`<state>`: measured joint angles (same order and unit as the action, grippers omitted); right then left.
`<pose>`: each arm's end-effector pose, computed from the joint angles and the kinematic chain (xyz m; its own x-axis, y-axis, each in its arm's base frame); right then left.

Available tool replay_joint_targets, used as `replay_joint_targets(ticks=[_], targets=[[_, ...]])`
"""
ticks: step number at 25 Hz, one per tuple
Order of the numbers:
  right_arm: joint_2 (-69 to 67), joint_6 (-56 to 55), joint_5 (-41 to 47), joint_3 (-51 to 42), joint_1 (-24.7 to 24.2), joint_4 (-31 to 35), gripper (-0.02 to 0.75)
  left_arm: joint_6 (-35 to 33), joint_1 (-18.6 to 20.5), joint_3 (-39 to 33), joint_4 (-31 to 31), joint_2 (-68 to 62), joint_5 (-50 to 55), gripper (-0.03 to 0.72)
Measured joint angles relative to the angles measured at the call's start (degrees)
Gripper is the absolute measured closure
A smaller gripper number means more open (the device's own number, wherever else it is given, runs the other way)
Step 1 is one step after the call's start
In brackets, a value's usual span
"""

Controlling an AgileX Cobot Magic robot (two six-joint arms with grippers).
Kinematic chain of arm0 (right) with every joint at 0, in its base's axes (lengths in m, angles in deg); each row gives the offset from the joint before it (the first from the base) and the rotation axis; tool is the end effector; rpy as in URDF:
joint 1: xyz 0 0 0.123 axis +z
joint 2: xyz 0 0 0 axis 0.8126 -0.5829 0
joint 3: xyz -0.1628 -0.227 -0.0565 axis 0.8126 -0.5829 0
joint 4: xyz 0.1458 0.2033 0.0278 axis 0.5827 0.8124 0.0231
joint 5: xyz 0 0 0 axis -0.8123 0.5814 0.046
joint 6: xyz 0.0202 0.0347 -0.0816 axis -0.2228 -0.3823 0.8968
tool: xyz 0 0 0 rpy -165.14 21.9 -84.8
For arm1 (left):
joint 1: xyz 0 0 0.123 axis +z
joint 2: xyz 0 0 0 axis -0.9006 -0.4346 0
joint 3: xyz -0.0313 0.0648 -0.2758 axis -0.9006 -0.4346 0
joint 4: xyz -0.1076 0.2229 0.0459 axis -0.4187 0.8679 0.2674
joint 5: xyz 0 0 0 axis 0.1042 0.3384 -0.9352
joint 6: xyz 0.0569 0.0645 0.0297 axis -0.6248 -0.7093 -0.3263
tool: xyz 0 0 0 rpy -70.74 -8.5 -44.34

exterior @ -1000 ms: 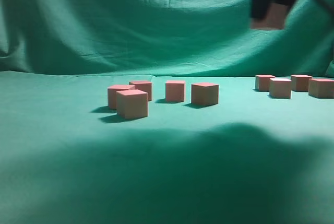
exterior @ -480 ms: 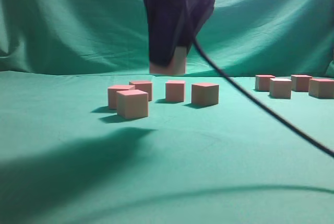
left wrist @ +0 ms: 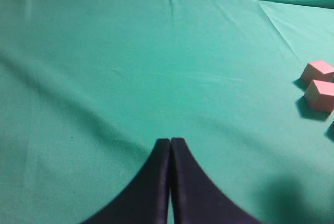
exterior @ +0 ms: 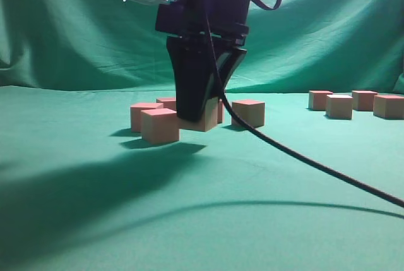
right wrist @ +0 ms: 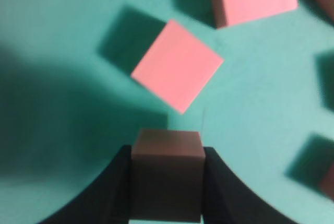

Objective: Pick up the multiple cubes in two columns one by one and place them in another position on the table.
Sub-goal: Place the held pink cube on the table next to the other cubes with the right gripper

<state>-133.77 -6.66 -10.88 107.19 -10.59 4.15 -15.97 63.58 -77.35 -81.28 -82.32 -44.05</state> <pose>0.2866 0.2866 0.1877 -0.2996 -0.9313 -0.2071 -0.9518 0.3068 -0.0028 0.0530 -0.0035 0.1770 -0.2597 -0.1069 -0.9598 0.0126 0.9934 -0.1140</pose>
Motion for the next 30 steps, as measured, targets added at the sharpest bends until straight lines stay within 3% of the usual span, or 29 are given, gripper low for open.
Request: replay_joint_targets(ticks=[22, 25, 26, 27, 30], targets=[[-2.64, -0.24, -2.07, 0.0, 0.0, 0.01, 0.471, 0.0, 0.0, 0.0, 0.0, 0.0, 0.0, 0.688], [-2.9, -0.24, -0.22, 0.99, 0.0, 0.01, 0.313, 0.0, 0.0, 0.0, 0.0, 0.0, 0.0, 0.688], [-2.98, -1.14, 3.37, 3.69, 0.0, -0.1, 0.207, 0.0, 0.0, 0.0, 0.0, 0.0, 0.0, 0.688], [-2.98, -2.11, 5.54, 5.67, 0.0, -0.51, 0.164, 0.0, 0.0, 0.0, 0.0, 0.0, 0.0, 0.688], [-2.98, -5.17, 12.71, 12.28, 0.0, -2.91, 0.154, 0.0, 0.0, 0.0, 0.0, 0.0, 0.0, 0.688]])
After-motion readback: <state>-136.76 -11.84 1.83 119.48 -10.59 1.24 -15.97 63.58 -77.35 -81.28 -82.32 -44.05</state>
